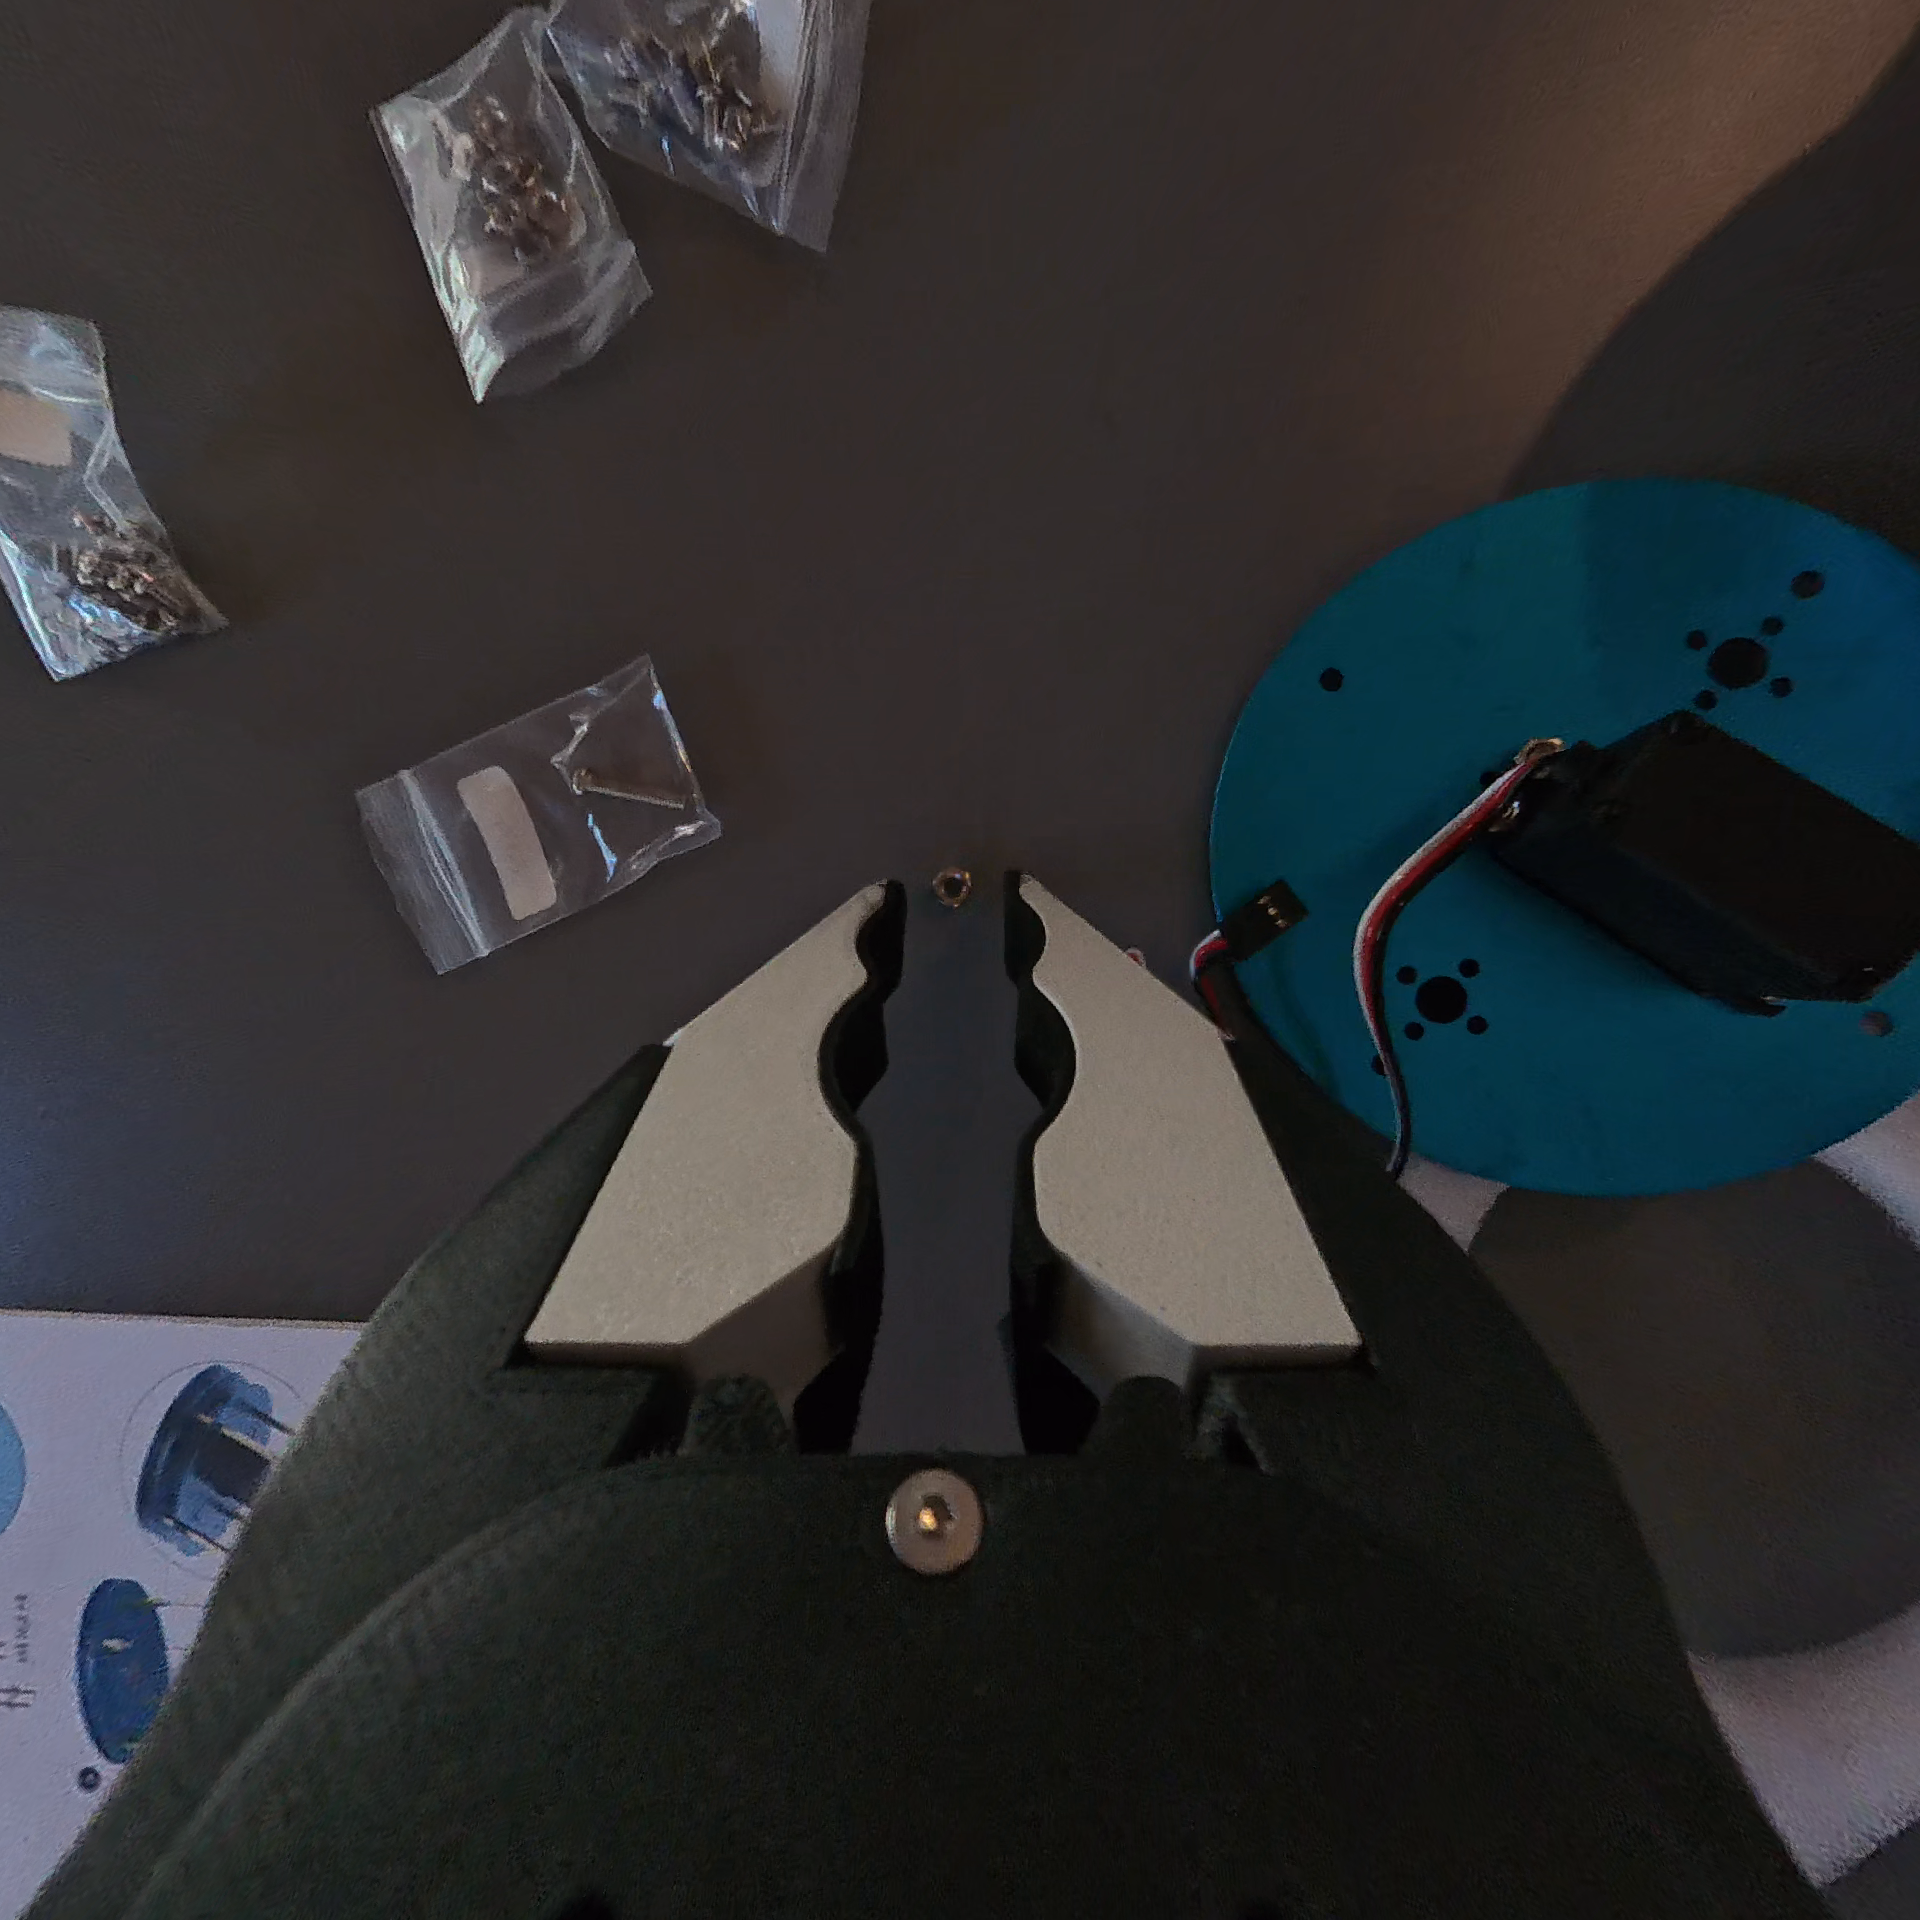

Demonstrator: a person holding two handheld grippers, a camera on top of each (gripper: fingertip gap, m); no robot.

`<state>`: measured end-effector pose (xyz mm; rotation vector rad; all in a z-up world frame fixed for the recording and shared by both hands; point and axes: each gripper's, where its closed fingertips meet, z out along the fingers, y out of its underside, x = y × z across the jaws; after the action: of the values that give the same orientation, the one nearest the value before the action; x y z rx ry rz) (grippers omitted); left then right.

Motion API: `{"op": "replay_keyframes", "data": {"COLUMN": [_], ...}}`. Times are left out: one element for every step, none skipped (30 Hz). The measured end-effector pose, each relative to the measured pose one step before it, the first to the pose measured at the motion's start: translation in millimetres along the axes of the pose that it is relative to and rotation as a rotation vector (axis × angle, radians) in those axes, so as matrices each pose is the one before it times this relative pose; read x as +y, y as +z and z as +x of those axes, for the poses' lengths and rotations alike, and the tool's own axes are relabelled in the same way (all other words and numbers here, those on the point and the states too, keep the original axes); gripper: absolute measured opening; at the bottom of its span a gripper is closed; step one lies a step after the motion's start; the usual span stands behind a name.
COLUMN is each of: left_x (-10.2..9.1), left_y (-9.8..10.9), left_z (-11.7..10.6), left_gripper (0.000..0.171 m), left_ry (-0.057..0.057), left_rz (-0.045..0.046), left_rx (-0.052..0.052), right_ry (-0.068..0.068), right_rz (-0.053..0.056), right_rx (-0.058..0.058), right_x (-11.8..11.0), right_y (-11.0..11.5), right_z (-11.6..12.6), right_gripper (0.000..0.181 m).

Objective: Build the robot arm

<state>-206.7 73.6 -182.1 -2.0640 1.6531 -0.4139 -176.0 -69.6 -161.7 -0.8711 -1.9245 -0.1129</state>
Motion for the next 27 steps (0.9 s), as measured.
{"op": "replay_keyframes", "data": {"left_x": [1.76, -1.60, 0.12, 0.54, -0.78, -0.32, -0.29, -0.19, 0.01, 0.19, 0.56, 0.64, 1.00, 0.80, 0.41, -0.14, -0.02, -0.08, -0.13, -0.21, -0.38, -0.33, -0.27, -0.42, -0.30, -0.13, 0.10], "left_y": [0.94, -0.31, 0.31, 0.60, 0.45, 0.35, 0.13, 0.16, 0.07, -0.13, -0.35, -0.62, -0.61, -0.45, -0.08, 0.01, 0.08, 0.05, 0.10, 0.04, 0.27, 0.24, 0.20, 0.18, 0.12, 0.12, 0.18], "left_z": [-0.93, 0.14, -0.32, 0.13, 1.36, 0.98, -0.22, -0.26, -0.16, -0.34, -0.69, -1.09, -0.38, -0.03, 0.81, 0.38, -0.15, -0.33, -0.11, -0.37, -0.56, -0.22, -0.25, 0.26, 0.31, 0.28, -0.20], "left_gripper": [0.017, 0.013, 0.012, 0.012, 0.011, 0.008, 0.007, 0.007, 0.008, 0.008, 0.009, 0.014, 0.017, 0.016, 0.015, 0.014, 0.013, 0.013, 0.013, 0.013, 0.013, 0.012, 0.012, 0.012, 0.013, 0.013, 0.012], "left_ry": [0.0089, 0.0073, 0.0087, 0.0069, 0.0047, 0.0051, 0.0050, 0.0022, -0.0018, -0.0030, -0.0037, -0.0035, -0.0034, -0.0028, -0.0008, -0.0013, -0.0029, -0.0040, -0.0024, -0.0019, -0.0030, -0.0032, -0.0065, -0.0086, -0.0078, -0.0010, 0.0080], "left_rz": [-0.01082, 0.01189, 0.00152, -0.00222, 0.00584, 0.00236, 0.00115, -0.00133, -0.00182, -0.00248, -0.00329, -0.00292, -0.00297, 0.00093, 0.00442, 0.00572, 0.00427, 0.00160, 0.00031, -0.00063, -0.00031, -0.00055, -0.00052, -0.00070, -0.00198, -0.00237, -0.00255], "left_rx": [-0.0039, 0.0009, -0.0037, 0.0008, 0.0083, 0.0057, -0.0014, 0.0009, 0.0019, 0.0017, -0.0008, -0.0023, 0.0032, 0.0043, 0.0069, 0.0039, 0.0012, 0.0010, 0.0022, -0.0003, -0.0019, -0.0003, -0.0013, 0.0026, 0.0017, -0.0009, -0.0070], "right_ry": [-0.0007, -0.0010, 0.0005, 0.0010, -0.0005, -0.0012, 0.0011, 0.0013, -0.0002, -0.0005, -0.0006, -0.0006, -0.0006, 0.0000, -0.0010, 0.0001, 0.0006, -0.0008, -0.0003, -0.0001, -0.0007, -0.0006, -0.0001, -0.0011, -0.0007, 0.0003, 0.0007], "right_rz": [-0.0018, -0.0002, 0.0001, -0.0004, -0.0011, -0.0007, -0.0001, 0.0002, 0.0003, -0.0001, -0.0001, 0.0002, 0.0000, -0.0012, -0.0003, -0.0004, -0.0013, -0.0002, 0.0004, -0.0006, -0.0008, -0.0005, -0.0013, -0.0008, -0.0009, -0.0001, 0.0007], "right_rx": [0.0013, 0.0001, -0.0014, -0.0023, -0.0002, 0.0009, -0.0008, -0.0010, -0.0003, -0.0004, -0.0012, 0.0004, -0.0002, 0.0000, 0.0011, -0.0001, -0.0002, 0.0003, 0.0001, -0.0002, -0.0001, 0.0003, -0.0002, 0.0011, 0.0007, -0.0001, 0.0003], "right_x": [0.29, 0.04, -0.07, 0.01, 0.18, 0.13, -0.03, 0.10, 0.08, 0.06, -0.05, -0.10, -0.12, 0.21, 0.15, 0.24, 0.31, 0.13, -0.07, 0.04, 0.19, 0.21, 0.20, 0.14, 0.27, 0.13, -0.02], "right_y": [0.04, 0.09, 0.20, 0.28, 0.15, 0.00, 0.01, -0.13, 0.06, -0.01, 0.07, 0.09, 0.14, 0.20, 0.07, 0.23, 0.23, 0.08, 0.09, 0.15, 0.28, 0.23, 0.32, 0.29, 0.20, 0.20, 0.09], "right_z": [0.23, -0.21, -0.50, -0.59, -0.21, 0.12, 0.05, 0.09, 0.16, 0.11, -0.09, 0.13, 0.06, 0.07, 0.20, 0.08, 0.06, 0.07, 0.19, 0.08, 0.03, 0.05, 0.00, 0.10, 0.12, 0.02, 0.04], "right_gripper": [0.006, 0.006, 0.006, 0.006, 0.006, 0.006, 0.006, 0.006, 0.006, 0.006, 0.006, 0.006, 0.006, 0.006, 0.006, 0.006, 0.006, 0.006, 0.006, 0.006, 0.006, 0.006, 0.006, 0.006, 0.006, 0.006, 0.006]}}
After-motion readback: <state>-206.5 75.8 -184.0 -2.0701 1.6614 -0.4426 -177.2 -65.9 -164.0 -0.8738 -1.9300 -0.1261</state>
